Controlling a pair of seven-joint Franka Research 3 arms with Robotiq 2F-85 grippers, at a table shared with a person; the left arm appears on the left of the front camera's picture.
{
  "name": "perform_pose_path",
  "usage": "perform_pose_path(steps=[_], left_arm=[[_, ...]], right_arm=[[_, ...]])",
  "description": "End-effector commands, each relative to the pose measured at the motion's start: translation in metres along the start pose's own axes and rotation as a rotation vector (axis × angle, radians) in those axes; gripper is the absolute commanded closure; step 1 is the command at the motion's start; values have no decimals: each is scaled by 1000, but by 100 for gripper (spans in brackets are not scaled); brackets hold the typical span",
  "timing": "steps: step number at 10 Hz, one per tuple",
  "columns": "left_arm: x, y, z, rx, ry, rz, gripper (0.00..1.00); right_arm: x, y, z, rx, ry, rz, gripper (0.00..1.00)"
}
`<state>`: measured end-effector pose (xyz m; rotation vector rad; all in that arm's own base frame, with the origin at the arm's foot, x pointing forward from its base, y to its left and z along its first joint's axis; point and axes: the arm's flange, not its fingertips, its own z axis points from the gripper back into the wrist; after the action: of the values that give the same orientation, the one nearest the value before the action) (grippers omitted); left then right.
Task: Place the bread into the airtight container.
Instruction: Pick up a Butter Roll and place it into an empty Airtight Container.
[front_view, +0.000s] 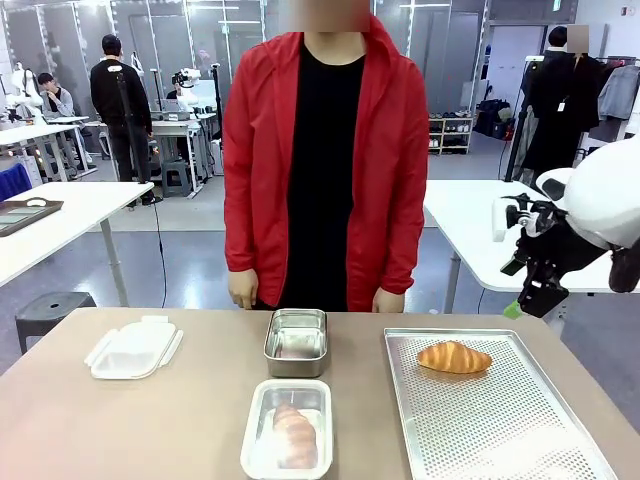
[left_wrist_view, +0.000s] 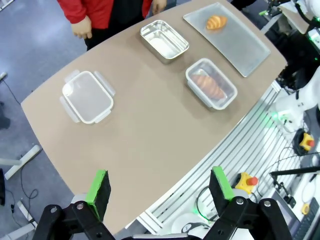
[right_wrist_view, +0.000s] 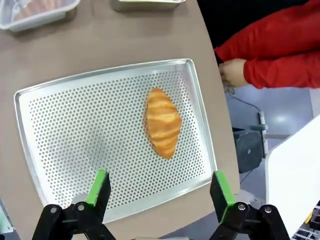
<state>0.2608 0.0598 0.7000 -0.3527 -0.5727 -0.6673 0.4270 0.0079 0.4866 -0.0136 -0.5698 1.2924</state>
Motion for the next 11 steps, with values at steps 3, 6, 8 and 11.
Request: perform_pose_path(steps=[3,6,8,11], left_arm=[[1,0,1,-10,-5,-13,0],[1,0,1,-10,-5,-13,0],[1,0,1,-10,-5,-13,0],[1,0,1,-10,-5,-13,0]], right_arm=[[1,1,5,-9,-15,11,0],[3,0,4,-11,3,-5,0],[20,-15,-47,71,16,17,0],[29,-15,-95,103,103,40,0]])
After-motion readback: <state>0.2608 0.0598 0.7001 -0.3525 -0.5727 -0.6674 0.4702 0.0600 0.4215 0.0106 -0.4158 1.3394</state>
